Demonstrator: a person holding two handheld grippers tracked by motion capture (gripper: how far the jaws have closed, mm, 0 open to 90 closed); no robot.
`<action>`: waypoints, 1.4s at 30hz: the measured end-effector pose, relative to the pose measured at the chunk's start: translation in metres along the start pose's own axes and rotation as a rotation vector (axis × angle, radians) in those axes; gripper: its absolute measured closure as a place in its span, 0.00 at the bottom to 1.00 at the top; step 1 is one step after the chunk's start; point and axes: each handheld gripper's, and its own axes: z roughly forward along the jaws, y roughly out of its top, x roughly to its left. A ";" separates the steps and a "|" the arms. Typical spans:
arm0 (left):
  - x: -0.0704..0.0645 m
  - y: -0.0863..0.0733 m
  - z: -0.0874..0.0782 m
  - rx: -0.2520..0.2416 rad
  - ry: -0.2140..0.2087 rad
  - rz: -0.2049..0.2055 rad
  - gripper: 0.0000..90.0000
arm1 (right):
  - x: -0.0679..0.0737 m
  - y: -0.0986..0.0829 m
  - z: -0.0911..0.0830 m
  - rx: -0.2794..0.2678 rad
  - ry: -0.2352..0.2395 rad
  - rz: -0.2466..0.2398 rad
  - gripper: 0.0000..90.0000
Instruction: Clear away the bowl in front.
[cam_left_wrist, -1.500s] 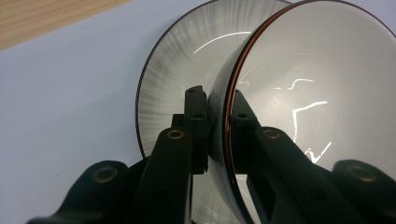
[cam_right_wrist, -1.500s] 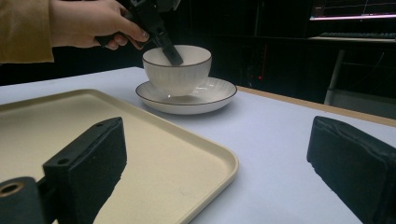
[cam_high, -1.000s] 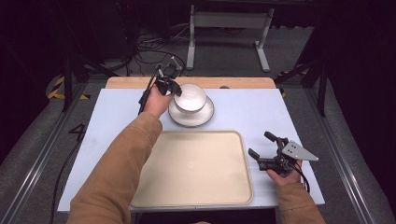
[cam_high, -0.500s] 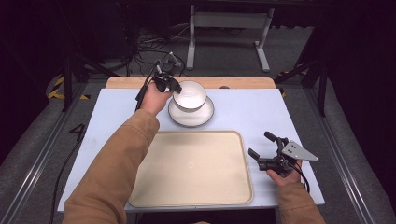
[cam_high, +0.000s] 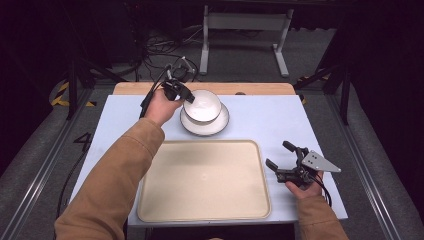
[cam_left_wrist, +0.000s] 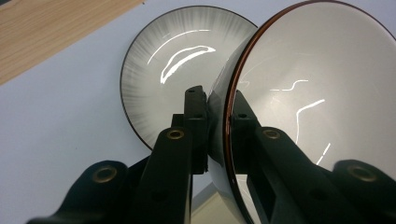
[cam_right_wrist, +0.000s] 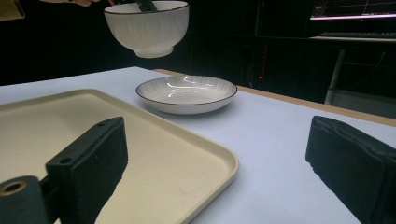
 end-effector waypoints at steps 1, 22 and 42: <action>-0.002 -0.001 -0.002 0.002 -0.004 0.011 0.92 | 0.000 0.000 0.000 0.000 0.000 0.000 0.07; -0.038 -0.019 -0.024 0.054 -0.069 0.154 0.92 | 0.000 0.000 0.000 0.000 0.000 0.000 0.07; -0.066 -0.038 -0.038 0.092 -0.111 0.270 0.92 | 0.000 0.000 0.000 0.001 -0.001 0.000 0.07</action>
